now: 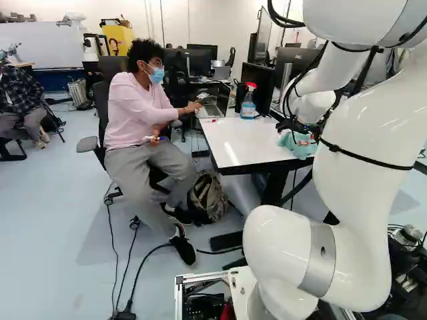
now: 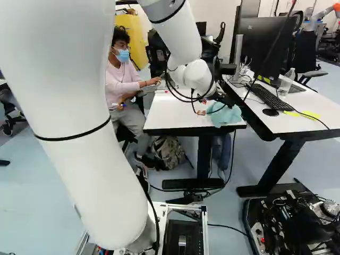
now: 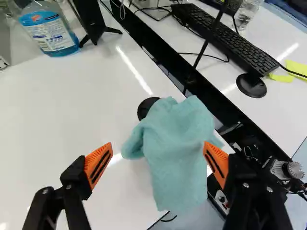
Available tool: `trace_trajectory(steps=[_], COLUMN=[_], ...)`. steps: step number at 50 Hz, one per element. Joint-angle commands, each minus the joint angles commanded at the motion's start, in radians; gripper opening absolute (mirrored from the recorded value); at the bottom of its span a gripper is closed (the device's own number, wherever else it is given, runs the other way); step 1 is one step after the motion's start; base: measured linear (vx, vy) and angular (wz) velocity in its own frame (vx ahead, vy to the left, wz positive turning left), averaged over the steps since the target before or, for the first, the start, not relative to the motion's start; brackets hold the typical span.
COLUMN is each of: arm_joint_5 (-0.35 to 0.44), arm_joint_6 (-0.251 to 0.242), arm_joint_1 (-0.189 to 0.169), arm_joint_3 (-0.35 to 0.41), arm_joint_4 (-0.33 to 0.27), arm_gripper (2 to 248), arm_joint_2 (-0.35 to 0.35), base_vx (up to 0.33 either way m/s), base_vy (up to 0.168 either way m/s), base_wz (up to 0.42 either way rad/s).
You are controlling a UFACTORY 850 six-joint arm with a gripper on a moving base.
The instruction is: Clean the table with the green towel
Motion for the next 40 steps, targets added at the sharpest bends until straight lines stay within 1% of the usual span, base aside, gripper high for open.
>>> trace_trajectory(steps=[10, 21, 40], arm_joint_5=[0.053, 0.125, 0.283], arm_joint_6=[0.000, 0.000, 0.000], arm_joint_1=[0.039, 0.091, 0.206], arm_joint_3=[0.053, 0.124, 0.280], arm_joint_4=[0.004, 0.009, 0.020], arm_gripper=[247, 247, 247], arm_joint_2=[0.031, 0.073, 0.164], base_vx=[0.000, 0.000, 0.000], base_vy=[0.000, 0.000, 0.000], base_wz=[0.000, 0.000, 0.000])
